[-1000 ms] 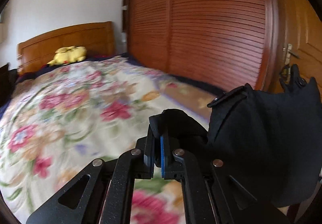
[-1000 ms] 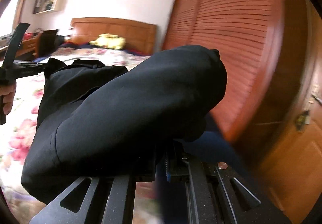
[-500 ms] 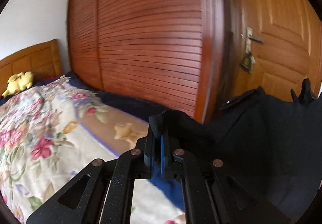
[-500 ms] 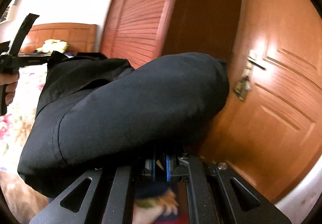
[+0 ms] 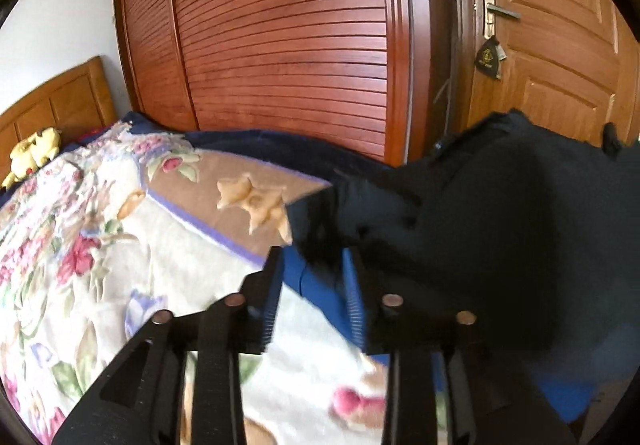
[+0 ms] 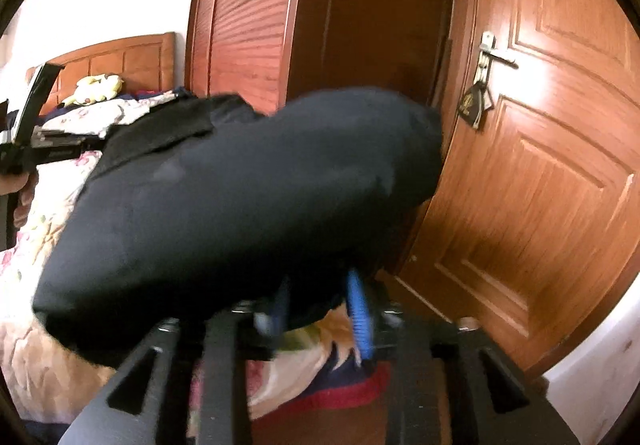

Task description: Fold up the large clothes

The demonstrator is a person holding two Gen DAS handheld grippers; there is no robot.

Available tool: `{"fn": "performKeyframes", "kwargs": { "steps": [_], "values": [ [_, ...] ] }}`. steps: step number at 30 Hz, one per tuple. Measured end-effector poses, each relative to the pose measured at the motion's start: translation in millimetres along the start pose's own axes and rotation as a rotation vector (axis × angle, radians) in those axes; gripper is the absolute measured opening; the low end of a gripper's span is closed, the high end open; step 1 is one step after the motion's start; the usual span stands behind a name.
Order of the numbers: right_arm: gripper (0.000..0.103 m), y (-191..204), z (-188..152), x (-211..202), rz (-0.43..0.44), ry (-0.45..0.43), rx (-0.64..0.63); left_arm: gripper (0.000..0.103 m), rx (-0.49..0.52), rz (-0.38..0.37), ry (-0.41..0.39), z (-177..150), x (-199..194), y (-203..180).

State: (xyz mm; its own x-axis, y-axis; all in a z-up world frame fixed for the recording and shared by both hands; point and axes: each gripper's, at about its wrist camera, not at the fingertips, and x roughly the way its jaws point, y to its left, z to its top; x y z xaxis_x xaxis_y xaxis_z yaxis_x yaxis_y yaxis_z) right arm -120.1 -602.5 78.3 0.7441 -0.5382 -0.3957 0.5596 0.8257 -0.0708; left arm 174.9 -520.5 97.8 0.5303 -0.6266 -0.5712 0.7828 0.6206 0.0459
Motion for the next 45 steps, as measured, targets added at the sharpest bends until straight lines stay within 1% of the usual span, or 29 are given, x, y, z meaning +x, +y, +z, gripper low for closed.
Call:
{"fn": "performKeyframes", "kwargs": {
  "steps": [1,3,4,5,6,7,8,11,14,17,19,20,22,26,30,34,38,39,43,45],
  "values": [
    [0.048,0.4,-1.3,-8.2,-0.009,-0.017,0.004,0.042,-0.004,-0.008,-0.003,-2.9,-4.5,2.4],
    [0.053,-0.8,-0.5,-24.0,-0.007,-0.05,0.016,0.045,-0.002,-0.025,-0.018,-12.4,-24.2,3.4],
    [0.054,2.4,0.7,-33.5,-0.005,-0.061,0.016,0.054,-0.001,-0.033,-0.023,-17.5,-33.1,4.1],
    [0.054,4.9,0.7,-40.4,-0.004,-0.067,0.012,0.07,-0.005,-0.045,-0.027,-22.5,-38.4,5.1],
    [0.054,9.4,2.1,-49.2,-0.003,-0.074,0.009,0.078,-0.016,-0.062,-0.036,-29.5,-50.5,7.0],
    [0.054,12.7,1.7,-59.4,-0.003,-0.081,0.003,0.083,-0.025,-0.073,-0.044,-34.0,-58.1,9.1],
    [0.054,16.9,0.7,-68.9,-0.002,-0.092,0.003,0.083,-0.035,-0.087,-0.047,-41.1,-71.7,11.1],
    [0.058,30.0,-3.5,-99.3,0.03,-0.129,0.015,0.083,-0.049,-0.085,-0.045,-55.4,-96.4,16.1],
    [0.061,44.3,-11.5,-120.4,0.067,-0.146,0.003,0.084,-0.051,-0.056,-0.073,-73.4,-128.3,21.1],
    [0.068,65.5,-18.2,-131.7,0.126,-0.145,-0.012,0.084,-0.054,-0.025,-0.092,-91.9,-158.6,29.7],
    [0.072,82.4,-20.4,-138.0,0.166,-0.149,-0.023,0.084,-0.066,0.012,-0.101,-106.6,-180.9,40.3],
    [0.073,92.4,-21.7,-140.5,0.187,-0.151,-0.03,0.084,-0.073,0.018,-0.108,-113.4,-190.6,44.9],
    [0.076,110.8,-25.0,-140.2,0.226,-0.149,-0.039,0.084,-0.089,0.039,-0.115,-127.2,-207.1,56.9],
    [0.077,147.5,-28.3,-139.2,0.327,-0.141,-0.05,0.084,-0.118,0.107,-0.105,-158.3,-233.2,78.3],
    [0.077,184.6,-33.4,-134.8,0.429,-0.134,-0.071,0.084,-0.167,0.189,-0.105,-193.5,-258.6,104.1],
    [0.077,224.1,-32.8,-126.7,0.524,-0.125,-0.104,0.084,-0.19,0.266,-0.101,-221.7,-276.5,124.1],
    [0.077,265.8,-36.7,-123.9,0.606,-0.124,-0.138,0.084,-0.245,0.348,-0.095,-254.8,-294.1,147.6],
    [0.077,275.8,-38.2,-121.7,0.625,-0.123,-0.147,0.084,-0.267,0.378,-0.093,-265.7,-299.4,154.5],
    [0.077,311.3,-45.3,-116.6,0.705,-0.114,-0.161,0.084,-0.33,0.413,-0.101,-295.3,-314.1,174.8],
    [0.076,326.9,-48.0,-111.9,0.733,-0.101,-0.172,0.084,-0.346,0.45,-0.099,-306.3,-320.9,184.5]
  ]
}}
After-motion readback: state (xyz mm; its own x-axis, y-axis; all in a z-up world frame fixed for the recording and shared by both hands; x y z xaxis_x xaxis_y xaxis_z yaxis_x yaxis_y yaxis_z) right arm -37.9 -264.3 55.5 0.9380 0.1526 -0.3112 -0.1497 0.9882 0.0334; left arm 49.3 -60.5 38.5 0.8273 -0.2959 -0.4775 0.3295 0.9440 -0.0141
